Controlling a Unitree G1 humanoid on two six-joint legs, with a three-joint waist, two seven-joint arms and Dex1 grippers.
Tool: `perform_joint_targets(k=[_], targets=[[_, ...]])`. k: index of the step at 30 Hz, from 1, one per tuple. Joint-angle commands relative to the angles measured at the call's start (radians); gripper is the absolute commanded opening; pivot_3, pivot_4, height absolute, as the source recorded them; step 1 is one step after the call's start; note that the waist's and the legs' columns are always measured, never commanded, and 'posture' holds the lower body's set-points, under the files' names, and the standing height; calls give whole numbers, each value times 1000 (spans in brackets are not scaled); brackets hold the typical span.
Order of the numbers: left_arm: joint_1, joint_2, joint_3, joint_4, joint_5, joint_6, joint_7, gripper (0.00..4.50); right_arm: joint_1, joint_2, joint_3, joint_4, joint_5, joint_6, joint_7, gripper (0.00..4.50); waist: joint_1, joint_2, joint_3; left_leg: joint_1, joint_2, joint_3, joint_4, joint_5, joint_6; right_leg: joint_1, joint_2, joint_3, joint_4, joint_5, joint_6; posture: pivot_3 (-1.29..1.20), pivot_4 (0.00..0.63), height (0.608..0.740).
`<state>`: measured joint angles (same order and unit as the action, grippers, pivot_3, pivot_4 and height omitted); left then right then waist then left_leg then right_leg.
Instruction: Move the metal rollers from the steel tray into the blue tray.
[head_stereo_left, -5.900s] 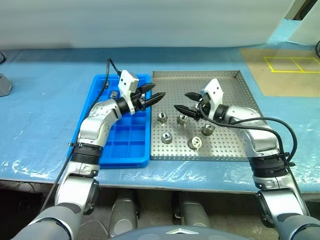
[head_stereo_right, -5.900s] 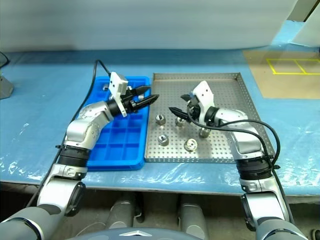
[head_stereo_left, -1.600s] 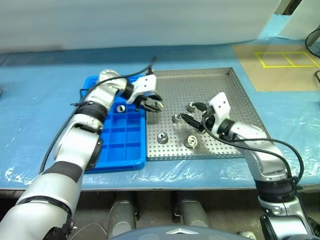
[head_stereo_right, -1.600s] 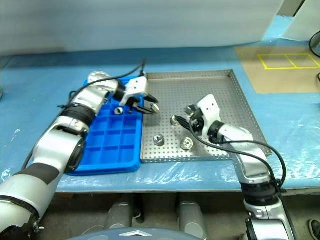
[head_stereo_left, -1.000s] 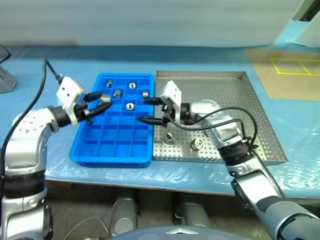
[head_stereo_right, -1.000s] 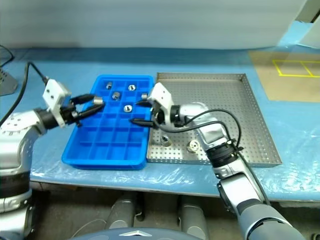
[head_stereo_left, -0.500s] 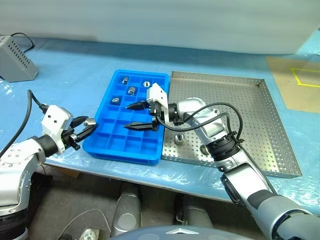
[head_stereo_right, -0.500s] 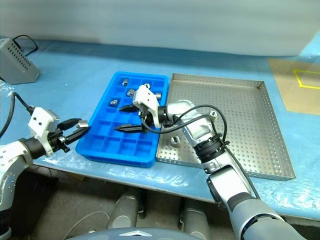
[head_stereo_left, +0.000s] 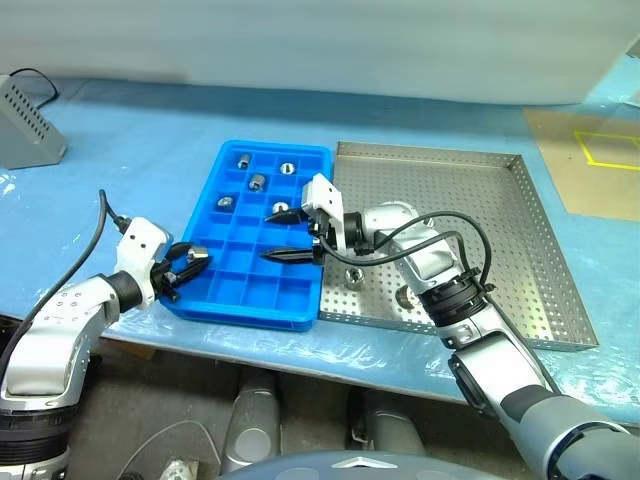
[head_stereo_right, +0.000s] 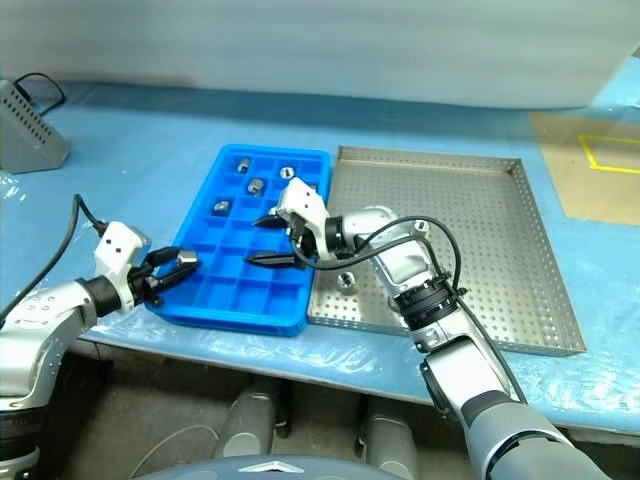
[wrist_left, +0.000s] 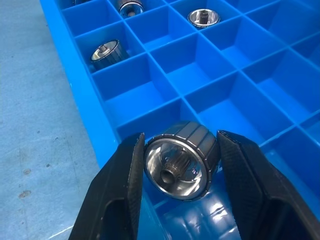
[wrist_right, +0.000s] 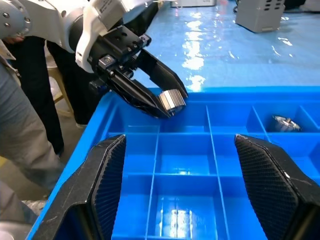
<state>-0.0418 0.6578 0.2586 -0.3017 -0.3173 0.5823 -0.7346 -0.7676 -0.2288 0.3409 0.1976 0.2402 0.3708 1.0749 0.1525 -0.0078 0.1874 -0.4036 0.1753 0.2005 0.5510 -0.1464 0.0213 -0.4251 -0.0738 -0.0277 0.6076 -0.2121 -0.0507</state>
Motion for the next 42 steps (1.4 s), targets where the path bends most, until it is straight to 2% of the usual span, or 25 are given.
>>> perform_joint_targets(k=[1,3,9,18,21,26,31,37,42], targets=[[-26,14,-28,15,21,-24,16,1898,2,2,-23,-45,10,-11,-7,3582,0,0,0,0,0,0,0,0,0,0,0,0,0,0,0,255,150,740],[-48,-2,-45,39,29,-19,41,1898,1,1,-25,-41,5,-16,-13,3582,0,0,0,1,0,0,0,0,0,1,0,0,0,0,0,247,150,740],[-89,-10,-62,56,25,-26,64,3907,4,-8,-31,-46,6,-13,-20,3582,-3,0,0,1,0,0,0,1,-1,1,0,0,1,0,0,233,150,740],[-193,33,-41,-29,-82,-26,-15,3907,-8,-48,-68,-49,19,1,-22,3582,-2,0,0,0,0,0,1,1,-1,1,0,0,1,0,0,221,150,740],[-280,71,-45,10,-99,-43,-64,3907,-13,-77,-88,-44,22,8,-11,3582,-1,-1,0,1,0,0,1,1,-1,1,0,0,2,0,-1,213,150,740],[-407,86,-177,82,-56,-100,-166,3907,-24,-180,-148,1,-4,-16,-12,3582,-2,0,-1,1,-1,0,4,1,-1,2,-1,0,3,0,0,151,150,740],[-534,15,-296,207,-18,-179,-227,3907,34,-293,-206,-63,1,11,-21,3582,-9,0,-1,0,-1,0,6,3,-3,2,-1,1,4,0,0,49,150,740],[-714,-93,-406,401,43,-298,-310,3907,139,-339,-250,-204,18,87,-81,3582,-39,0,-1,-1,0,0,10,3,-3,2,0,0,5,1,0,-72,150,740],[-926,-240,-500,722,156,-441,-334,3907,215,-348,-291,-312,31,150,-156,3582,-69,0,-1,0,0,0,13,2,-2,2,0,1,8,1,0,-179,150,740]])
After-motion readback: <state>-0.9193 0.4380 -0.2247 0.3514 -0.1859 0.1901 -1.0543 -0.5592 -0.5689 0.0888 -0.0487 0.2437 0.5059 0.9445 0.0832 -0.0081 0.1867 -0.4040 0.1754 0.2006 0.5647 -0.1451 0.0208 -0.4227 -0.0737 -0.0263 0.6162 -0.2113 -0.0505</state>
